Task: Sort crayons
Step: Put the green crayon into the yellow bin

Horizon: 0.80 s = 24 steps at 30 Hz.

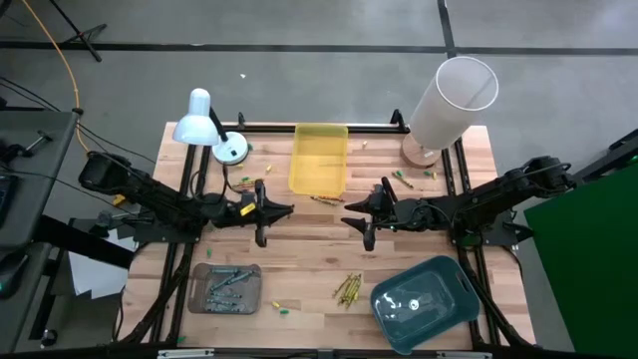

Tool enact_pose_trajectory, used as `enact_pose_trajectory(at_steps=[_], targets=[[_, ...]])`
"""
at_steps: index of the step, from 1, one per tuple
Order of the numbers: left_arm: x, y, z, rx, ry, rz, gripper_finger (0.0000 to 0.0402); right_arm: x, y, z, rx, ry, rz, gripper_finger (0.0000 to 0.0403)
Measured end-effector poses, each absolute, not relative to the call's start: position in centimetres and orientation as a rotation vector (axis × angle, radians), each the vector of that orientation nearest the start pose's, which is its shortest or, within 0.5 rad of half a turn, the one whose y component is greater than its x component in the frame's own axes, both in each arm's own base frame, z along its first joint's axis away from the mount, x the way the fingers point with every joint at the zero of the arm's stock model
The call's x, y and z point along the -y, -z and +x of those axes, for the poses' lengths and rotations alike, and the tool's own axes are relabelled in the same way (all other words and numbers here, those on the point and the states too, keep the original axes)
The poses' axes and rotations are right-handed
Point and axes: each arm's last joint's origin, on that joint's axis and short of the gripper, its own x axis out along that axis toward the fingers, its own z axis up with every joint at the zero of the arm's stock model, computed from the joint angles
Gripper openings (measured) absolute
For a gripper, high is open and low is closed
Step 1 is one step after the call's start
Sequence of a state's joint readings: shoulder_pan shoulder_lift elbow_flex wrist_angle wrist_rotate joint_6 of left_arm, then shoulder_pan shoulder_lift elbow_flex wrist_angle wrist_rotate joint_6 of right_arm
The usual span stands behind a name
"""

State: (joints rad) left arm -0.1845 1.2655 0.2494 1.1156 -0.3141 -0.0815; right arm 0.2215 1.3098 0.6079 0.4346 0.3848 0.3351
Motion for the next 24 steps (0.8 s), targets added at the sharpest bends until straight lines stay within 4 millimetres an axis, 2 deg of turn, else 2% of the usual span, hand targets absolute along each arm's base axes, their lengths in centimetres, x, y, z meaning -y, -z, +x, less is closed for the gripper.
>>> enact_pose_trajectory(at_steps=[5,11,16,19,24], targets=[[0.6,-19.8,23.1,0.040,-0.194,-0.090,0.0000,-4.5,-22.1,26.5,-0.224,0.215,0.254,0.0176],[-3.8,-22.6,26.6,-0.193,-0.306,-0.052,0.0000,-3.9,-22.1,26.6,-0.221,0.238,0.257,0.0176],[-7.7,-24.4,29.1,-0.243,-0.412,-0.058,0.0000,-3.8,-22.1,26.6,-0.223,0.243,0.256,0.0176],[-9.7,-24.4,30.5,-0.263,-0.457,-0.080,0.0000,-3.9,-22.1,26.6,-0.227,0.242,0.255,0.0176],[-12.5,-23.2,32.0,-0.316,-0.525,-0.133,0.0000,-4.1,-22.0,26.6,-0.229,0.232,0.258,0.0176]])
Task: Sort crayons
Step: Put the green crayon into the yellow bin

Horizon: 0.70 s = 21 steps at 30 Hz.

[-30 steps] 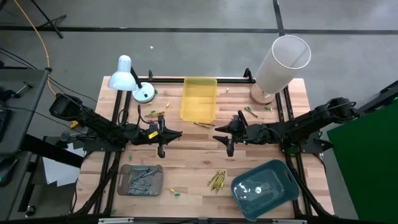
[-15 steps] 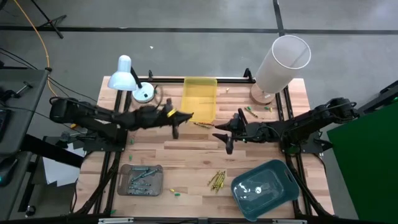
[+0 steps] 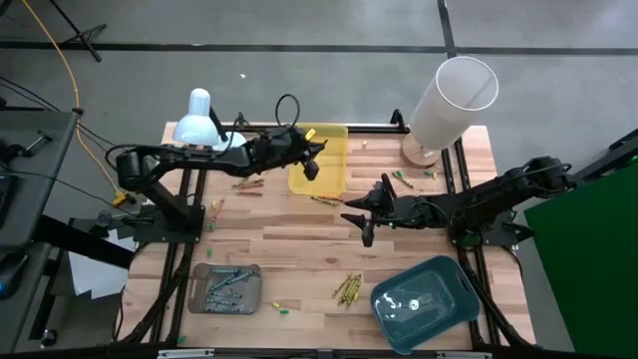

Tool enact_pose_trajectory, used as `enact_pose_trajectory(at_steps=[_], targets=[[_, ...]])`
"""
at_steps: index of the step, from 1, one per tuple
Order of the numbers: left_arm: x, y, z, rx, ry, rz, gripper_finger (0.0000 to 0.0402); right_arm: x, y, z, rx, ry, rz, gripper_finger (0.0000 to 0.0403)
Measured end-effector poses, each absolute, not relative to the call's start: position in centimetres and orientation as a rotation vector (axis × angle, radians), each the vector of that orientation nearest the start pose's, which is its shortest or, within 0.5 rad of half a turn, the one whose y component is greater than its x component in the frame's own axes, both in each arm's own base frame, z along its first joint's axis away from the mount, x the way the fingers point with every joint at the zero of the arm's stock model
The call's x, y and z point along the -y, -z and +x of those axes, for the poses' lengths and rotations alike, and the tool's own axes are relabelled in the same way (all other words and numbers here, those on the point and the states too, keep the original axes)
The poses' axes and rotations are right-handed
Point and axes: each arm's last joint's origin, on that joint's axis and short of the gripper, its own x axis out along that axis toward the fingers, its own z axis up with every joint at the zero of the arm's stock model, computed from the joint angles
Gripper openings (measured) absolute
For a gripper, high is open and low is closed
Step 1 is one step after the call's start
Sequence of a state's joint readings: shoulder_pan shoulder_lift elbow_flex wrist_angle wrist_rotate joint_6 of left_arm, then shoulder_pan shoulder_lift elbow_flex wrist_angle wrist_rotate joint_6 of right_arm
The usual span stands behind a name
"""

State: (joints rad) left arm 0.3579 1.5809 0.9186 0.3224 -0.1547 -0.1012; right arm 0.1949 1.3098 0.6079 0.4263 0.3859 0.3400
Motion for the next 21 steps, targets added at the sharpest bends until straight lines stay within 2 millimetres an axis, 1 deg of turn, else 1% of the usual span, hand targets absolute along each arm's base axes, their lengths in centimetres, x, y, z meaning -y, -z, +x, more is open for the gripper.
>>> enact_pose_trajectory(at_steps=[4,8,10,13,21], targets=[[-14.0,-21.0,32.7,-0.390,-0.553,-0.178,0.0000,-4.2,-22.0,26.6,-0.229,0.230,0.258,0.0176],[-14.7,-19.0,32.9,-0.451,-0.563,-0.211,0.0000,-4.2,-22.0,26.6,-0.230,0.230,0.258,0.0176],[-14.9,-18.3,33.0,-0.475,-0.567,-0.215,0.0000,-4.2,-22.0,26.5,-0.235,0.231,0.256,0.0176],[-14.9,-17.9,33.1,-0.488,-0.564,-0.217,0.0000,-4.2,-21.9,26.5,-0.242,0.232,0.254,0.0176],[-14.9,-17.9,33.1,-0.487,-0.568,-0.234,0.0000,-4.2,-21.9,26.5,-0.247,0.233,0.252,0.0176]])
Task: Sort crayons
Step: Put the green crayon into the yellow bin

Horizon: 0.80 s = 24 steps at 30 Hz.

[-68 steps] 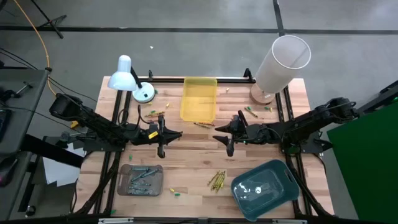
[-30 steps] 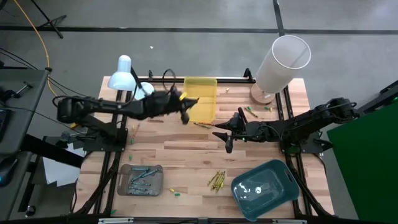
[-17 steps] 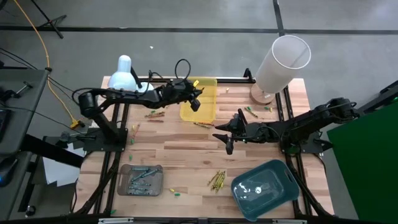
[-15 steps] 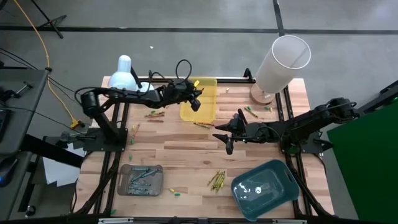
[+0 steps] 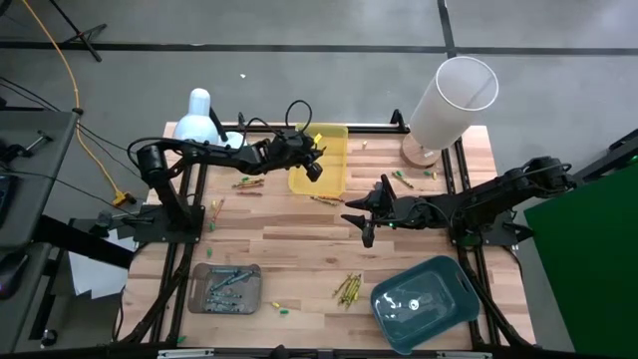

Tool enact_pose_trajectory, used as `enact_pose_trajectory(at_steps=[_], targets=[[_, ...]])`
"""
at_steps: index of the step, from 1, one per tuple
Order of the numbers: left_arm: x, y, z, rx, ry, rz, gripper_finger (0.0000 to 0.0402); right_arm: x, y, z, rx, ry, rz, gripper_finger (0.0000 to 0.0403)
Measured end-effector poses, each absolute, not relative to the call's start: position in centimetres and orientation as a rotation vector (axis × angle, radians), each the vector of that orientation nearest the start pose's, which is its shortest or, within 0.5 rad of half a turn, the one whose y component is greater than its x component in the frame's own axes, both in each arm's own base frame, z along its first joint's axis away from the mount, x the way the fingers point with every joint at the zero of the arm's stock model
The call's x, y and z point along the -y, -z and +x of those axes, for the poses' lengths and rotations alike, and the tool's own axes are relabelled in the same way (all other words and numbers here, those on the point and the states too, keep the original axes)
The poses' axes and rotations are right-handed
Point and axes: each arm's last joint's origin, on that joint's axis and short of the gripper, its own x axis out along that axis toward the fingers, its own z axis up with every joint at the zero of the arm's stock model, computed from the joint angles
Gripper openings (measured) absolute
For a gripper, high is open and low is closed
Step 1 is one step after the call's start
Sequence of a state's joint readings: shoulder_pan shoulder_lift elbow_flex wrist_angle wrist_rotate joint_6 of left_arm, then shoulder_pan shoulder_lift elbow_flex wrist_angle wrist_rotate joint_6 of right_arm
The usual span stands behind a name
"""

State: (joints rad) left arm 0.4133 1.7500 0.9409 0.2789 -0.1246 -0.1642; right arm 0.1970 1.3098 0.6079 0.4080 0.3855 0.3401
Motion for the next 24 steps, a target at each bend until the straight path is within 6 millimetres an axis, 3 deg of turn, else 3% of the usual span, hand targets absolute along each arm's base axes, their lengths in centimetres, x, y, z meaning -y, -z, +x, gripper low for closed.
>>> enact_pose_trajectory(at_steps=[24], targets=[[-14.5,-16.4,32.1,-0.647,-0.620,-0.340,0.0000,-4.2,-21.9,26.5,-0.243,0.236,0.278,0.0176]])
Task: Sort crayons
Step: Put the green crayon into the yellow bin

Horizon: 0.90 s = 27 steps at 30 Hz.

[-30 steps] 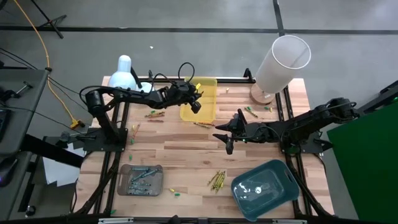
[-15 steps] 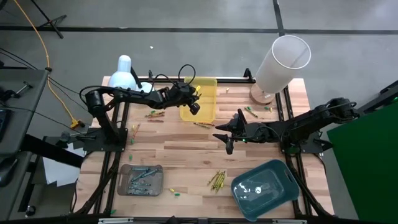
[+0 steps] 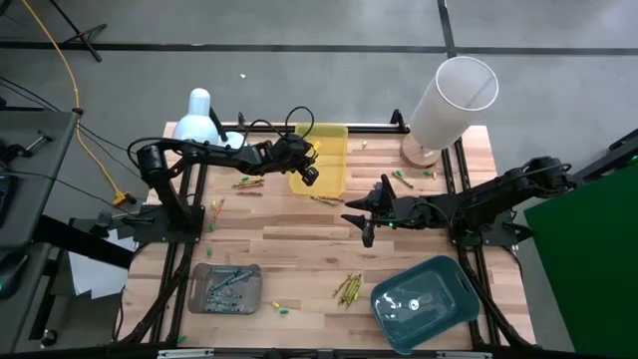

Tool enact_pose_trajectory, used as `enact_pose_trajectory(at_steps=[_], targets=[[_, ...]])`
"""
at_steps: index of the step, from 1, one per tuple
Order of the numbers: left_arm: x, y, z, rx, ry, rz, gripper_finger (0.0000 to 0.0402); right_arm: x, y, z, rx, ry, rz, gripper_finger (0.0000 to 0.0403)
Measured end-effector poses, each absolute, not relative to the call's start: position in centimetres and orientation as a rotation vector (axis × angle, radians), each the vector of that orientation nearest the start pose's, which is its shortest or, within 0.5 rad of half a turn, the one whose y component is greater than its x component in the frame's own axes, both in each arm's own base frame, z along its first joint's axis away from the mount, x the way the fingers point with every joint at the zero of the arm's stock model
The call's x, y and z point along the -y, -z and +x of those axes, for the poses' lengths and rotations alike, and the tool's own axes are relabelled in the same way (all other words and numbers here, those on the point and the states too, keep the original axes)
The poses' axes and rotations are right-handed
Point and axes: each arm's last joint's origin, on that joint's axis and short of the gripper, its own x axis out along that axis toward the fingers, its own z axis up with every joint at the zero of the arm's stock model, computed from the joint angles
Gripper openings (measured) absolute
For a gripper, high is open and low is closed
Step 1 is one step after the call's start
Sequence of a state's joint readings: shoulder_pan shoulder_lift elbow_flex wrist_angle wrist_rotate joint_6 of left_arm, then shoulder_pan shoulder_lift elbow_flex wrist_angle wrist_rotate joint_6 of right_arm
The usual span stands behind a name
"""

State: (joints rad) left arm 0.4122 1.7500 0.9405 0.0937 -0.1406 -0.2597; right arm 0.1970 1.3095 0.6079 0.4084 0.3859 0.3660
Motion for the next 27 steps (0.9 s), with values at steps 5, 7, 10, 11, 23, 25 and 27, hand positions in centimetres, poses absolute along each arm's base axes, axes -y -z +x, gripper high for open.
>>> enact_pose_trajectory(at_steps=[5,7,10,11,23,25,27], targets=[[-14.47,-16.40,32.12,-0.646,-0.620,-0.342,0.0000,-4.18,-21.88,26.51,-0.243,0.236,0.278,0.0176],[-14.47,-16.40,32.12,-0.646,-0.621,-0.342,0.0000,-4.18,-21.88,26.52,-0.243,0.236,0.278,0.0176],[-14.48,-16.40,32.11,-0.646,-0.622,-0.343,0.0000,-4.18,-21.89,26.51,-0.243,0.236,0.278,0.0176],[-14.47,-16.40,32.12,-0.646,-0.622,-0.344,0.0000,-4.18,-21.88,26.52,-0.243,0.236,0.278,0.0176],[-14.36,-16.09,31.86,-0.686,-0.630,-0.362,0.0000,-4.18,-21.88,26.52,-0.243,0.236,0.278,0.0176],[-14.36,-16.08,31.85,-0.687,-0.630,-0.362,0.0000,-4.18,-21.88,26.52,-0.243,0.236,0.278,0.0176],[-14.36,-16.08,31.85,-0.687,-0.630,-0.362,0.0000,-4.18,-21.89,26.51,-0.243,0.236,0.279,0.0176]])
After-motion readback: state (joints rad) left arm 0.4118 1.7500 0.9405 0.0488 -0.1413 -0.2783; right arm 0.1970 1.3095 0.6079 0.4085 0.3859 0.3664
